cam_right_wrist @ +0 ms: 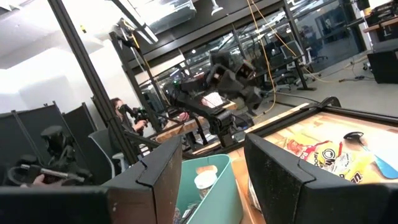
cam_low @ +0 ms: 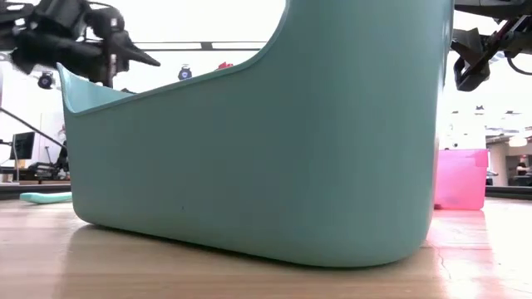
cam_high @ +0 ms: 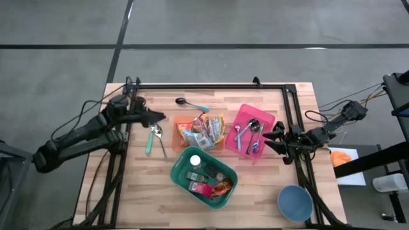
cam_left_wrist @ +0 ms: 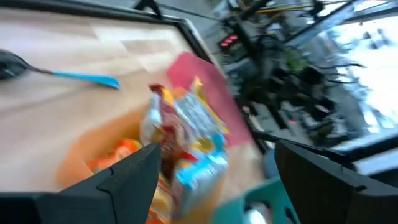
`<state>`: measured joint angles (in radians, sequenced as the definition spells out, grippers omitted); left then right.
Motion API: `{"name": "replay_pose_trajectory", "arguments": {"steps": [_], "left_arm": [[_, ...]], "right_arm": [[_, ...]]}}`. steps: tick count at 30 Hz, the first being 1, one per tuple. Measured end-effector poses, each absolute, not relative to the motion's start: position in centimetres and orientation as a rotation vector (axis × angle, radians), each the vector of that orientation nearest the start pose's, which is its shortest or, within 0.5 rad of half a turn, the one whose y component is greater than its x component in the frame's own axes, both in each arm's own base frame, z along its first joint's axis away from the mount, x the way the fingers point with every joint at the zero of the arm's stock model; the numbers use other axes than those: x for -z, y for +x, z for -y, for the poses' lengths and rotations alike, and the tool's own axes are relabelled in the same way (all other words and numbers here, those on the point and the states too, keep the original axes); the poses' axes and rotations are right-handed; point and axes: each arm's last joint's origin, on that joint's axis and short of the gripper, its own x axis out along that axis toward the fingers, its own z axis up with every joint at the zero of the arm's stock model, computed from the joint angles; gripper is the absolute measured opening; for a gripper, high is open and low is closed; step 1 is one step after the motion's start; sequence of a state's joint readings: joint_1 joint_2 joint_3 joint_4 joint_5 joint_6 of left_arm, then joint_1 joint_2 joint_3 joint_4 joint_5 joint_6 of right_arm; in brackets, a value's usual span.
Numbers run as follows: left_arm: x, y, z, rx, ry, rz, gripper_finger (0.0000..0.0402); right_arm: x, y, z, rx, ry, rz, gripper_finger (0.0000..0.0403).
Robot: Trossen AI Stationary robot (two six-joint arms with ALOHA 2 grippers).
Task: Pick & Place Food Item
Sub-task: Put the silver spoon into the pink bin
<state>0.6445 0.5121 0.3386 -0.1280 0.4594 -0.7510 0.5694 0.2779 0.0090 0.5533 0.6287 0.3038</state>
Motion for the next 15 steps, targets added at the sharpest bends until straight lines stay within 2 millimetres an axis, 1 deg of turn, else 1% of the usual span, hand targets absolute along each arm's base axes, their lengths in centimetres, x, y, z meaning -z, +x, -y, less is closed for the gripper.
{"name": "replay_pose_trajectory", "arguments": {"steps": [4,6,10,12,15], "left_arm": [[-23.5,13.2,-8.6,-0.372,-0.84,-0.234,0.0315],[-23.8,14.3,-9.6,-0.427,-0.847,-0.266,0.0315],[-24.5,16.4,-11.3,-0.489,-0.954,-0.31,0.0315],[-24.6,16.7,-11.7,-0.569,-1.02,-0.381,0.0315],[-25.2,16.4,-11.7,-0.726,-1.154,-0.477,0.0315]], "right_arm": [[-19.4,9.8,-4.3,0.023,0.462,0.243,0.0171],[-19.4,9.8,-4.3,0.023,0.463,0.243,0.0171],[-19.4,9.8,-4.3,0.023,0.463,0.243,0.0171],[-19.4,9.8,-4.3,0.023,0.463,0.243,0.0171],[-19.4,9.8,-4.3,0.023,0.463,0.243,0.0171]]}}
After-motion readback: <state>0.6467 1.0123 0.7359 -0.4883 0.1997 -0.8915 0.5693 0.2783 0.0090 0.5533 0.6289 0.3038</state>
